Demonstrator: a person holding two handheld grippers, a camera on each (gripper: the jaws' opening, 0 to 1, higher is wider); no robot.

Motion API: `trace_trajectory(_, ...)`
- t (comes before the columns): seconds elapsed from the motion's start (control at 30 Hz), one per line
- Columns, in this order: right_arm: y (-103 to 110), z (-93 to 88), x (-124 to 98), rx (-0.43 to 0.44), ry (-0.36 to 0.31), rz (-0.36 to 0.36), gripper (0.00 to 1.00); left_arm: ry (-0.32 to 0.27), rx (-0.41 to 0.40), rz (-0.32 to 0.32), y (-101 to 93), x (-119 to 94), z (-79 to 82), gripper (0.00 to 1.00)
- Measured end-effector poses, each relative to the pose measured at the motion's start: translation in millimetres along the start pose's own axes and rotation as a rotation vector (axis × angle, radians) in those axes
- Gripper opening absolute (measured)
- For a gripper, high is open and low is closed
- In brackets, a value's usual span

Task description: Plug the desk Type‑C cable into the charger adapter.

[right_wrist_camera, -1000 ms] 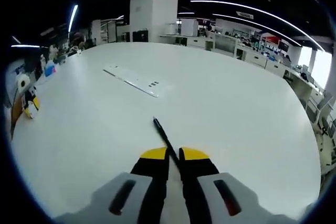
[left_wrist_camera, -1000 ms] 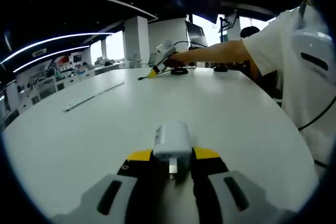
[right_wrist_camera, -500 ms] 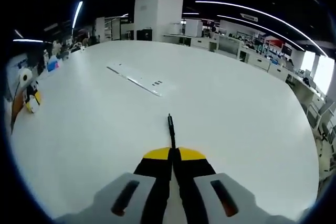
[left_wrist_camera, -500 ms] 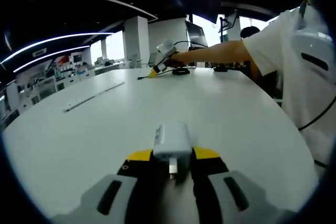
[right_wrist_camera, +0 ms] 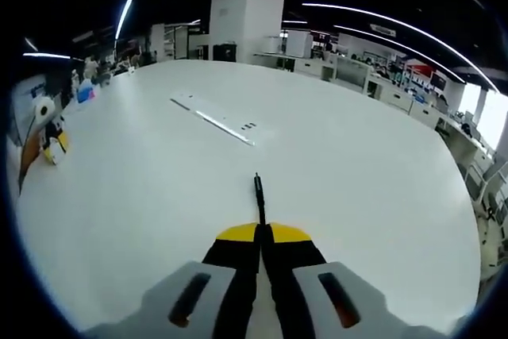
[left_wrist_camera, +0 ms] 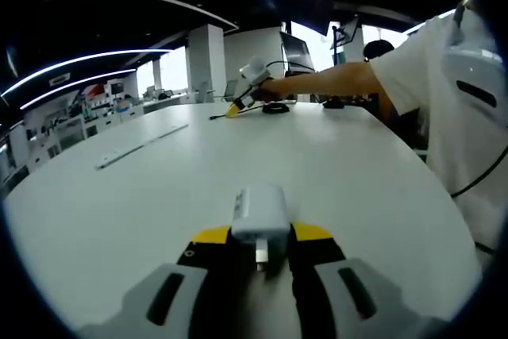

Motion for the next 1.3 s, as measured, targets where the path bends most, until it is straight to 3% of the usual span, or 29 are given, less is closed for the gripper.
trace_trajectory(0.57,33.4,3.9,-10.1,-0.032,-0.008,0.062,0.02,0.000,0.000,-0.001,0.2,-0.3,0.3,0.26)
trace_trajectory(1.3,66.4,7.7,-28.7,-0.054,-0.038,0.090,0.02,0.001,0.000,0.001,0.7,1.1,0.4,0.26)
Point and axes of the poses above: the point that each gripper's makers call its tool centre point, and the gripper's own axes: x roughly forward along the fingers, y roughly to its left, z roughly out of its top, the point moved 5 cm from there along -x, roughly backward along the fingers, and after that the axes turned 4 degrees about -x, right-handed, at the moved point
